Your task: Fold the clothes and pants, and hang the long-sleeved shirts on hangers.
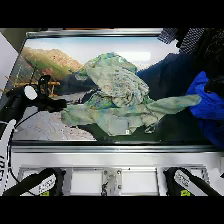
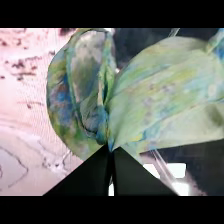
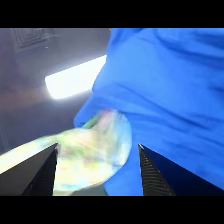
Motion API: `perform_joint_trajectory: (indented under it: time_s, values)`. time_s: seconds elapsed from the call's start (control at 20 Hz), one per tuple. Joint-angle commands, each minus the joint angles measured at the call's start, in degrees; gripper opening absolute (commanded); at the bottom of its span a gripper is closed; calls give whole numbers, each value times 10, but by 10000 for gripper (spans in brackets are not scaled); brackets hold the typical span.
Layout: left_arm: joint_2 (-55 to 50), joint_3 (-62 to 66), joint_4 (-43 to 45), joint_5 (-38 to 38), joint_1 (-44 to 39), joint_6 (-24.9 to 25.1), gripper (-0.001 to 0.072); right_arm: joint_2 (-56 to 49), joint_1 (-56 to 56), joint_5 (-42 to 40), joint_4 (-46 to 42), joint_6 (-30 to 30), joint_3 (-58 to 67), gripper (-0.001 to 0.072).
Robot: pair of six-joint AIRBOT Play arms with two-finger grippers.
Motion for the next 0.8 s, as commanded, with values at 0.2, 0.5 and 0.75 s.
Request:
perform_joint_trajectory:
  time_s: [0.2, 0.5, 0.75]
  values:
    - [17, 62, -1, 23, -17, -26, 593, 81, 54, 90, 37, -110, -14, 526]
    - [93, -54, 0, 83, -111, -68, 594, 81, 342, 156, -18, -9, -109, 493]
    - [94, -56, 0, 80, -136, -89, 594, -50, 628, 149, -154, 243, -108, 493]
